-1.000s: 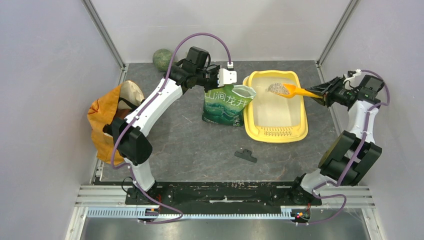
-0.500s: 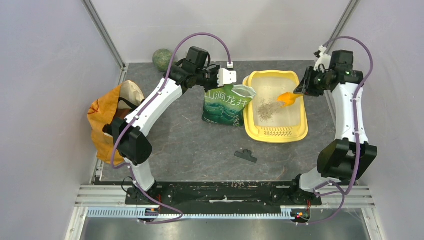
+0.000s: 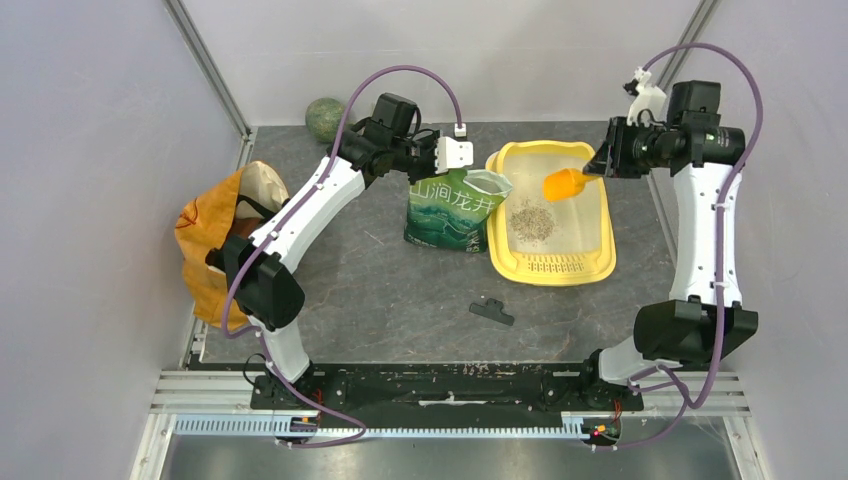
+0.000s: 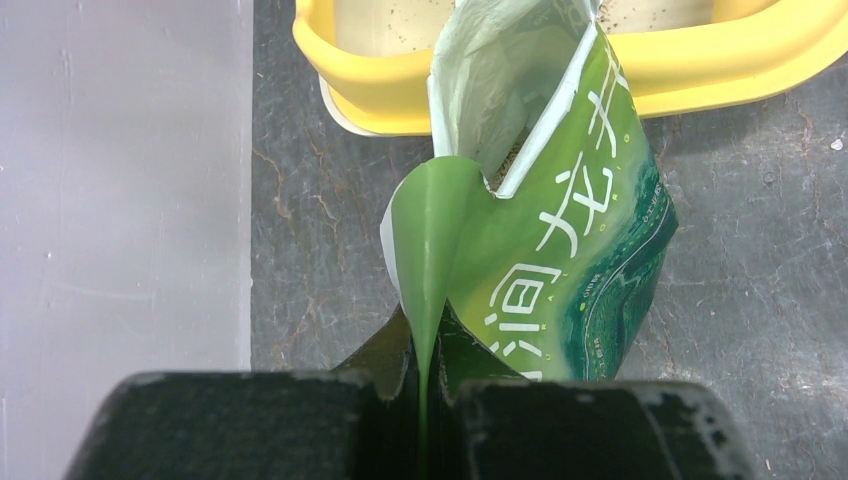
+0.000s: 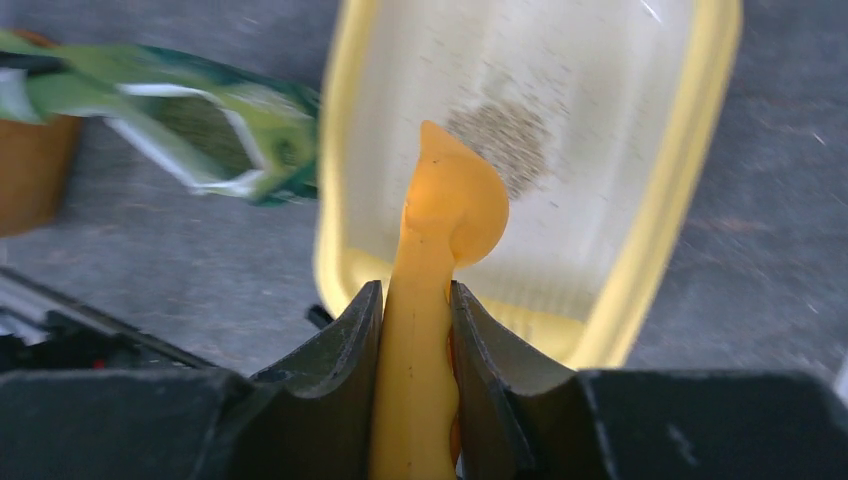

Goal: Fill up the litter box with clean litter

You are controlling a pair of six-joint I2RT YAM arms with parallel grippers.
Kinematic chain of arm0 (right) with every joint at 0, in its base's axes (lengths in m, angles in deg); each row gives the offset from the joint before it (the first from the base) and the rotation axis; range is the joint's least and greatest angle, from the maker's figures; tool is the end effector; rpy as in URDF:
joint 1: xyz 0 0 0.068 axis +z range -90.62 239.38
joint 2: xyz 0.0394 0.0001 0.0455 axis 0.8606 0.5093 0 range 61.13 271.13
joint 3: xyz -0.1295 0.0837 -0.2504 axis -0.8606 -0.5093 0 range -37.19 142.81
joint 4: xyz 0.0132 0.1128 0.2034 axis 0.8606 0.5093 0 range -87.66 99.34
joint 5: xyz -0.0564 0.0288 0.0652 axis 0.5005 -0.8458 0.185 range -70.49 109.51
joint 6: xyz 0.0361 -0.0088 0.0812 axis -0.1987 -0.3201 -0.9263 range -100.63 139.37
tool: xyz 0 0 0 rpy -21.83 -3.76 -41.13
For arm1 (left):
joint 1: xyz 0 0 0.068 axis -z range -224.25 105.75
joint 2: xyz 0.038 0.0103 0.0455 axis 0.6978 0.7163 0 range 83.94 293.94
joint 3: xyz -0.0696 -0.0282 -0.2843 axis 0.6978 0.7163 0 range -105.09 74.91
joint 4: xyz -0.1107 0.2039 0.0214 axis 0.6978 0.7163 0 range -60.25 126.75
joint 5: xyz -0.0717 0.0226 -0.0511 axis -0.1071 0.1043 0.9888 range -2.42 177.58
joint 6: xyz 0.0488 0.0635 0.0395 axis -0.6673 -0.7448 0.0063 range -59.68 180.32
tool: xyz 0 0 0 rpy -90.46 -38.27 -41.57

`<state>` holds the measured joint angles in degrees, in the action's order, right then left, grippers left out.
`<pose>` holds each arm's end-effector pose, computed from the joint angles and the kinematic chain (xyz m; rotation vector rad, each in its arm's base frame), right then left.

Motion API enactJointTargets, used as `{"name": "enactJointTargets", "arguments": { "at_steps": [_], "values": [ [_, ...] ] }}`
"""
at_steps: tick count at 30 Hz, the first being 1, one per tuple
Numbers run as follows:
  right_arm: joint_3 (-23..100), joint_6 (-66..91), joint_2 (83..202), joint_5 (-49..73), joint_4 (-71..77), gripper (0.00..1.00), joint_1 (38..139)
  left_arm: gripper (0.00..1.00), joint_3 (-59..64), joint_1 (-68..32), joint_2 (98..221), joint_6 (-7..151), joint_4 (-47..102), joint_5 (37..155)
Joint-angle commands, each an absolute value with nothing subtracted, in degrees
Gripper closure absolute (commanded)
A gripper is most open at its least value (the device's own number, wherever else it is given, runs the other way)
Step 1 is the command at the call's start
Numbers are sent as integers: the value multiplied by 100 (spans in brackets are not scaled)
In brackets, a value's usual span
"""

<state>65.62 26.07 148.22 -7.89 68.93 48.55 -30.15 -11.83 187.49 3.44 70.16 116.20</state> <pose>0.2885 -0.0178 0.4026 -0.1196 2.3709 0.4418 0.3272 -0.2528 0.3667 1.7022 1.3491 -0.3192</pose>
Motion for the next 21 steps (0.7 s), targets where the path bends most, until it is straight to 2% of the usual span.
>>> {"name": "enactJointTargets", "arguments": {
  "at_steps": [1, 5, 12, 21],
  "values": [
    [7186, 1776, 14584, -2554, 6633, 100, 4870, 98, -3259, -1191, 18583, 180, 6289, 11834],
    [7341, 1305, 14541, -3134, 6431, 100, 5067, 98, -3263, -1191, 18568, 196, 6282, 11877],
    [7294, 1033, 14521, -3180, 5835, 100, 5568, 98, -3092, -1191, 18466, 232, 6166, 11899],
    [7525, 2454, 14913, -2217, 6532, 100, 6141, 98, -3109, -1191, 18435, 206, 6149, 11904]
  ]
}}
